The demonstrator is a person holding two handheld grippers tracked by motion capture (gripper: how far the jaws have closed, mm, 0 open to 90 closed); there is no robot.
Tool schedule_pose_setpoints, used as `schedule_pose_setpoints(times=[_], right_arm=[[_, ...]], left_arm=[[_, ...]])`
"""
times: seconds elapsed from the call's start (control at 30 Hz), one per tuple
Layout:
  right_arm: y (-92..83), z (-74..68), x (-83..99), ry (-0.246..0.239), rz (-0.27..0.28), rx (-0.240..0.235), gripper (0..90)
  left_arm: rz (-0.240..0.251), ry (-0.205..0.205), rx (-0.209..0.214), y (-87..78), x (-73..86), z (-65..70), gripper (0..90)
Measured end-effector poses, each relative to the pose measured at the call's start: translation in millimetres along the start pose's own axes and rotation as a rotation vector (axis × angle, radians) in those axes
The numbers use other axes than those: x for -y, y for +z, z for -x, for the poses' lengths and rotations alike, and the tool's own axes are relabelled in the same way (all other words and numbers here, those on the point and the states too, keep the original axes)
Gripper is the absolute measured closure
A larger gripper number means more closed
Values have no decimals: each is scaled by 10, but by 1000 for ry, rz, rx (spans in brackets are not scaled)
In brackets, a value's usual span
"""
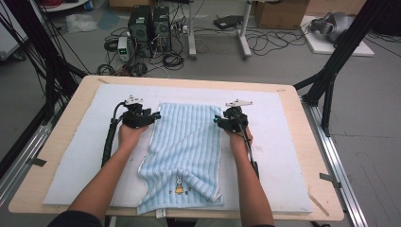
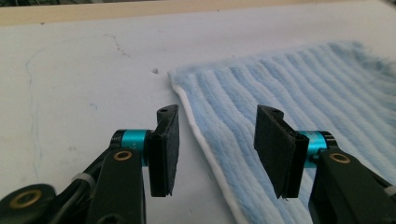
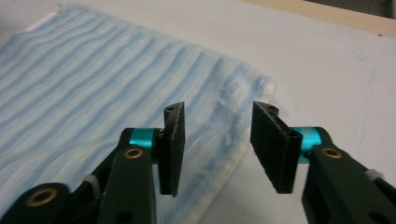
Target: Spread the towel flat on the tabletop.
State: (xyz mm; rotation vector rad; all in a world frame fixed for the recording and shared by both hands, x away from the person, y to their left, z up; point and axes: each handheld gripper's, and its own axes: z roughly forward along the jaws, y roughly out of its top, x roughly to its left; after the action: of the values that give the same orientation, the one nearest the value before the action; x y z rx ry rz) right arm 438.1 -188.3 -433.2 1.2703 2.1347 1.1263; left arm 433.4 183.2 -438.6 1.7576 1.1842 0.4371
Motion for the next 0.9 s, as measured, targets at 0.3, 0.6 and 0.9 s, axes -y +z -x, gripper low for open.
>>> schedule_pose_setpoints(times=[0.3,0.6,0.9], right_arm=[[-376,-210,227,-74,-57,-121,460],[-345,-299,408,-110,-138,-130,738],[-211,-230,318,-132,-109,-45,856]], left_arm=[[-140,66,61,-207,199,202,463],[-142,158,52,-179,321,319,862],[-115,58,-5,99,135,182,870]])
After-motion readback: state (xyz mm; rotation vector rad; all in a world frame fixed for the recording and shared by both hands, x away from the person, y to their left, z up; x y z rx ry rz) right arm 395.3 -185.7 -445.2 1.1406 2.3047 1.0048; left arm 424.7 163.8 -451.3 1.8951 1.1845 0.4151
